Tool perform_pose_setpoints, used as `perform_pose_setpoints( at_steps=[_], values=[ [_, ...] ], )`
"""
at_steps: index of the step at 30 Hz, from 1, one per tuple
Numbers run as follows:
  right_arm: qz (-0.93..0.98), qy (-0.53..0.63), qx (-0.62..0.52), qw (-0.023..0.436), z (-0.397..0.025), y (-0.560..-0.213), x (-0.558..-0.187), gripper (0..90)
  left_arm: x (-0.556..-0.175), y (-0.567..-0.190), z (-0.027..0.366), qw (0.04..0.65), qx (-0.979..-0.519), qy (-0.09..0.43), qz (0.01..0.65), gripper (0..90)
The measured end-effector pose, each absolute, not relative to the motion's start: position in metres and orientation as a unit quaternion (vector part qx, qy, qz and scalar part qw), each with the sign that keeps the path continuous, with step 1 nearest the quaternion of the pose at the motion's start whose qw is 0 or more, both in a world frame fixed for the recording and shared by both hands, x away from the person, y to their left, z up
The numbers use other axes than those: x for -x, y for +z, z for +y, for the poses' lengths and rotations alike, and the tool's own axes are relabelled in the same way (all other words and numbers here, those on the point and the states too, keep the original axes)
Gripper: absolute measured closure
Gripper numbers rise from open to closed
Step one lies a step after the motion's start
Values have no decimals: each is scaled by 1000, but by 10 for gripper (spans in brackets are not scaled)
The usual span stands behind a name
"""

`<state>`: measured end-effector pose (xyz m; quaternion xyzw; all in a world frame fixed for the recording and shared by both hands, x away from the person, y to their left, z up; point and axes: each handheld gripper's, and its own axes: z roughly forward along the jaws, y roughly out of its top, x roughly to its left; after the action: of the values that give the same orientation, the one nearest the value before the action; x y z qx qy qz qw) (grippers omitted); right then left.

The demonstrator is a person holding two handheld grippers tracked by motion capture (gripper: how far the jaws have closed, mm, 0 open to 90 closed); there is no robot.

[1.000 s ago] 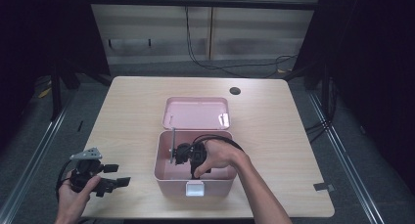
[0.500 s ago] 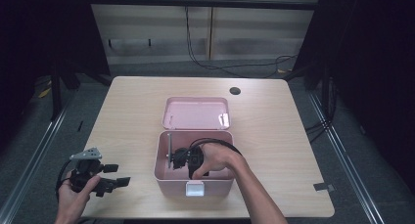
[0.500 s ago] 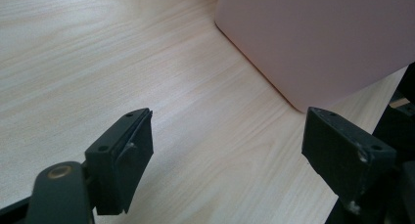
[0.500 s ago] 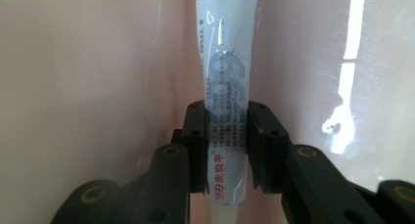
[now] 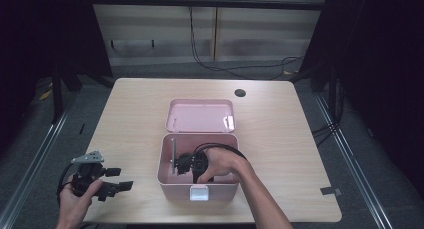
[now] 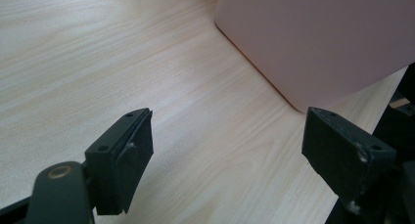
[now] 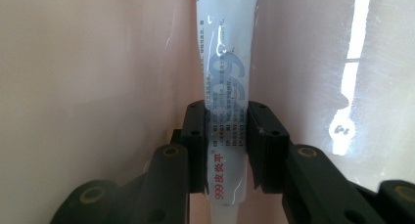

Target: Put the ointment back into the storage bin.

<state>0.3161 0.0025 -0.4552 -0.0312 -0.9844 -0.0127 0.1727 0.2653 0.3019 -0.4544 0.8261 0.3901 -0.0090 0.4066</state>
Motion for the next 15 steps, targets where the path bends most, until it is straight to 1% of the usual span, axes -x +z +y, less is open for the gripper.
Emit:
perform_pose_setpoints(
  at_steps=[2, 7, 9, 15],
  values=[
    [-982, -15, 37, 182, 2, -456, -315, 711, -265, -454, 302, 406, -826, -8, 391, 191],
    [-983, -16, 37, 178, 2, -454, -316, 692, -265, -455, 302, 406, -826, -8, 391, 198],
    [-982, -19, 38, 184, 1, -452, -316, 692, -265, -455, 302, 406, -826, -8, 391, 198],
    [-983, -16, 42, 180, -1, -448, -317, 693, -265, -454, 302, 406, -826, -9, 390, 198]
  ],
)
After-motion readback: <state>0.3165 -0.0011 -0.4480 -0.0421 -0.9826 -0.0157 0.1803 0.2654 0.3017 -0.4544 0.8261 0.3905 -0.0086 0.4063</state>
